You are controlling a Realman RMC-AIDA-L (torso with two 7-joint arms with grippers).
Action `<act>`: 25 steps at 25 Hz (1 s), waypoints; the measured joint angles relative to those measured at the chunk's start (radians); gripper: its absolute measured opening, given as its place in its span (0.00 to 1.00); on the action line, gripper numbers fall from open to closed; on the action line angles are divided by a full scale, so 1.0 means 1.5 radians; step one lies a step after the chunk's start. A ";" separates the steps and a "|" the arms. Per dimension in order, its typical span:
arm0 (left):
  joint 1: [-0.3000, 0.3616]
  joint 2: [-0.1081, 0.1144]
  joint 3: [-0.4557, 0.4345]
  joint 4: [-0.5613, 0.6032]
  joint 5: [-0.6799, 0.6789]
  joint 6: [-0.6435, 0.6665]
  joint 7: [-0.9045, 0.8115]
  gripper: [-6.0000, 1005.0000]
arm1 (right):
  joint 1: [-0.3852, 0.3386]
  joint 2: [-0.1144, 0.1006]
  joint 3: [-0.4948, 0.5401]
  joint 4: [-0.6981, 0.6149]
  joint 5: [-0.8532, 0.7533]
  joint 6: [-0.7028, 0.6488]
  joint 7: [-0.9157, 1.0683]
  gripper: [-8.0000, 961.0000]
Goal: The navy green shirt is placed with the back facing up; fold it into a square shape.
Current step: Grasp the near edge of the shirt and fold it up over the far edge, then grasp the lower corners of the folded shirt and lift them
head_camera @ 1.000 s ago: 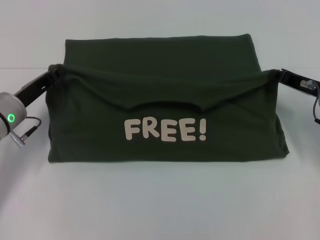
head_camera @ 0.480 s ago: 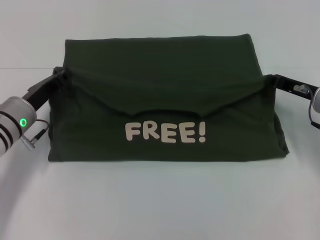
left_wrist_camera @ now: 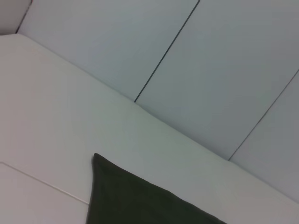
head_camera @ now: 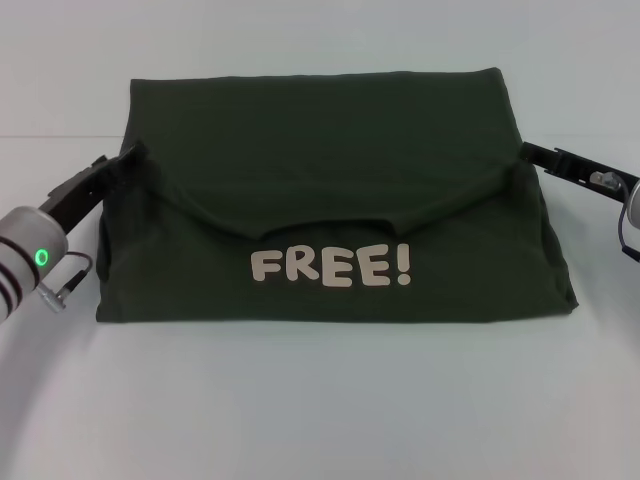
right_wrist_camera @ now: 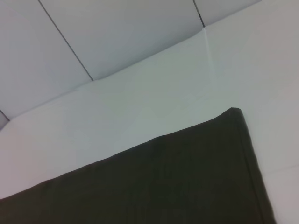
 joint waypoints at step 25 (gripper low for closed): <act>0.133 0.129 0.269 0.130 0.240 0.310 -0.525 0.83 | -0.169 -0.047 -0.085 -0.037 -0.003 -0.439 -0.132 0.95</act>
